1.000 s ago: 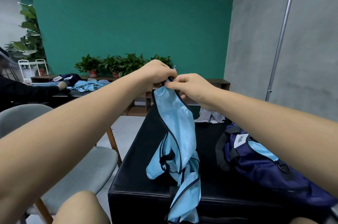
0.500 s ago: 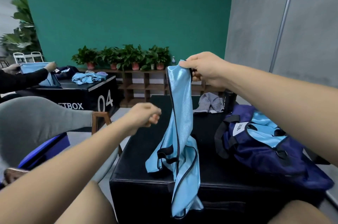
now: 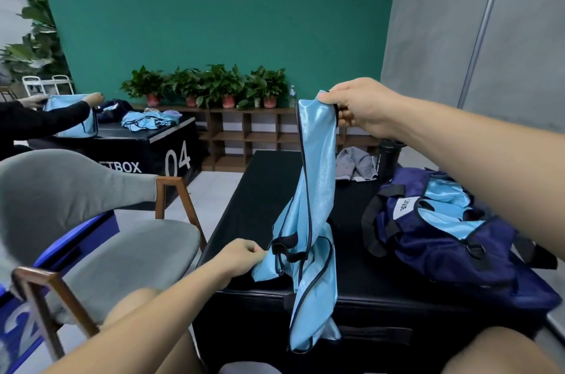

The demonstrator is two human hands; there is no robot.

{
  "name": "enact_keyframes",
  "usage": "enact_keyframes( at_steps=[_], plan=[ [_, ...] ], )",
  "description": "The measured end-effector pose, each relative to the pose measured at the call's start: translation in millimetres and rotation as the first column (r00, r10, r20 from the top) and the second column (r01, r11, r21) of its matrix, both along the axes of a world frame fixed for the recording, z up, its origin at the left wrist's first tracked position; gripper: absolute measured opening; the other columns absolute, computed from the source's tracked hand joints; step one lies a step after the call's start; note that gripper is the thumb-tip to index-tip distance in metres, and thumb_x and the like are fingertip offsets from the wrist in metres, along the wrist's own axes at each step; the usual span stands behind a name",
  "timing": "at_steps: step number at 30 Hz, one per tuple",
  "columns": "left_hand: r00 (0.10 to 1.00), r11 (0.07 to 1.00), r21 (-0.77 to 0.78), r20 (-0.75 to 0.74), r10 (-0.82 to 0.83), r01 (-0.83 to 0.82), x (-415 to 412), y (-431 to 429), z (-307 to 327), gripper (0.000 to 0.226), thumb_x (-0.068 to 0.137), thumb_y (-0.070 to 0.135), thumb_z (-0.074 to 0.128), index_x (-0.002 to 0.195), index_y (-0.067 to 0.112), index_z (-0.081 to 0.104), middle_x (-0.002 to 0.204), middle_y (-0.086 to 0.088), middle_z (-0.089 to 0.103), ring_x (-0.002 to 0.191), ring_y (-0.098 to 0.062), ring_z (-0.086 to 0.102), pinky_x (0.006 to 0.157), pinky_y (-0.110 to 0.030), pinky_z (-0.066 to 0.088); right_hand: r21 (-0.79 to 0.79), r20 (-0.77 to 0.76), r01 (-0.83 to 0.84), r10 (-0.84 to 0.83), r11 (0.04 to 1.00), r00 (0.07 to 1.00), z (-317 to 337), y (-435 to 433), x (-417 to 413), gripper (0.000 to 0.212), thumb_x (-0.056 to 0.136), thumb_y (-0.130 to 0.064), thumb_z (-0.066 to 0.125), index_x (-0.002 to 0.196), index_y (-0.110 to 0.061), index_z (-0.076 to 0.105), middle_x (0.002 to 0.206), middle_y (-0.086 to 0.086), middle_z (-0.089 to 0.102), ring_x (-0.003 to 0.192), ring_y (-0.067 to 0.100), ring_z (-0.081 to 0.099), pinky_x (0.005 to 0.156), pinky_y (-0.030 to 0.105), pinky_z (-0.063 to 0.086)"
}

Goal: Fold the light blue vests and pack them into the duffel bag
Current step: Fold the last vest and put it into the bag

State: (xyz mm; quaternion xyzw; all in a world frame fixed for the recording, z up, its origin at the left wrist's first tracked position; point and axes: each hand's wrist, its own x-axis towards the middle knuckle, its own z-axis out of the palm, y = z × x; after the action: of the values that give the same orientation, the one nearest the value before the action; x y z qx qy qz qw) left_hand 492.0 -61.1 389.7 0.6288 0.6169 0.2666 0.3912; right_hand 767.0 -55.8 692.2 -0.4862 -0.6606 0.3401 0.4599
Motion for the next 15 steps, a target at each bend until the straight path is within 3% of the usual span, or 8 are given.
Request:
enact_keyframes(
  at_steps=[4, 11, 15],
  plan=[
    [1.000, 0.998, 0.067, 0.026, 0.015, -0.017, 6, 2, 5, 0.019, 0.086, 0.017, 0.077, 0.069, 0.022, 0.072, 0.070, 0.013, 0.068, 0.073, -0.008, 0.059, 0.073, -0.026, 0.048, -0.003, 0.004, 0.008, -0.008, 1.000, 1.000, -2, 2, 8, 0.022, 0.096, -0.026, 0.079, 0.079, -0.017, 0.068, 0.077, 0.003, 0.061, 0.061, 0.011, 0.051, 0.059, 0.024, 0.047],
    [0.930, 0.992, 0.028, 0.351, 0.105, -0.123, -18, 15, 86, 0.016, 0.091, 0.032, 0.077, 0.094, 0.017, 0.080, 0.093, -0.003, 0.067, 0.085, -0.016, 0.054, 0.074, -0.032, 0.040, 0.014, -0.040, 0.018, -0.017, 1.000, 0.999, 10, -6, 24, 0.025, 0.098, -0.028, 0.077, 0.075, -0.019, 0.069, 0.074, -0.002, 0.063, 0.065, 0.012, 0.053, 0.061, 0.023, 0.046],
    [0.850, 0.992, 0.038, 0.519, 0.084, -0.121, -36, 23, 161, 0.011, 0.089, 0.035, 0.078, 0.090, 0.025, 0.075, 0.088, 0.001, 0.060, 0.082, -0.014, 0.051, 0.082, -0.038, 0.035, 0.020, -0.097, 0.035, -0.033, 0.999, 0.995, 29, -16, 33, 0.022, 0.097, -0.031, 0.076, 0.081, -0.023, 0.066, 0.082, -0.003, 0.068, 0.069, 0.013, 0.056, 0.066, 0.026, 0.045]
  ],
)
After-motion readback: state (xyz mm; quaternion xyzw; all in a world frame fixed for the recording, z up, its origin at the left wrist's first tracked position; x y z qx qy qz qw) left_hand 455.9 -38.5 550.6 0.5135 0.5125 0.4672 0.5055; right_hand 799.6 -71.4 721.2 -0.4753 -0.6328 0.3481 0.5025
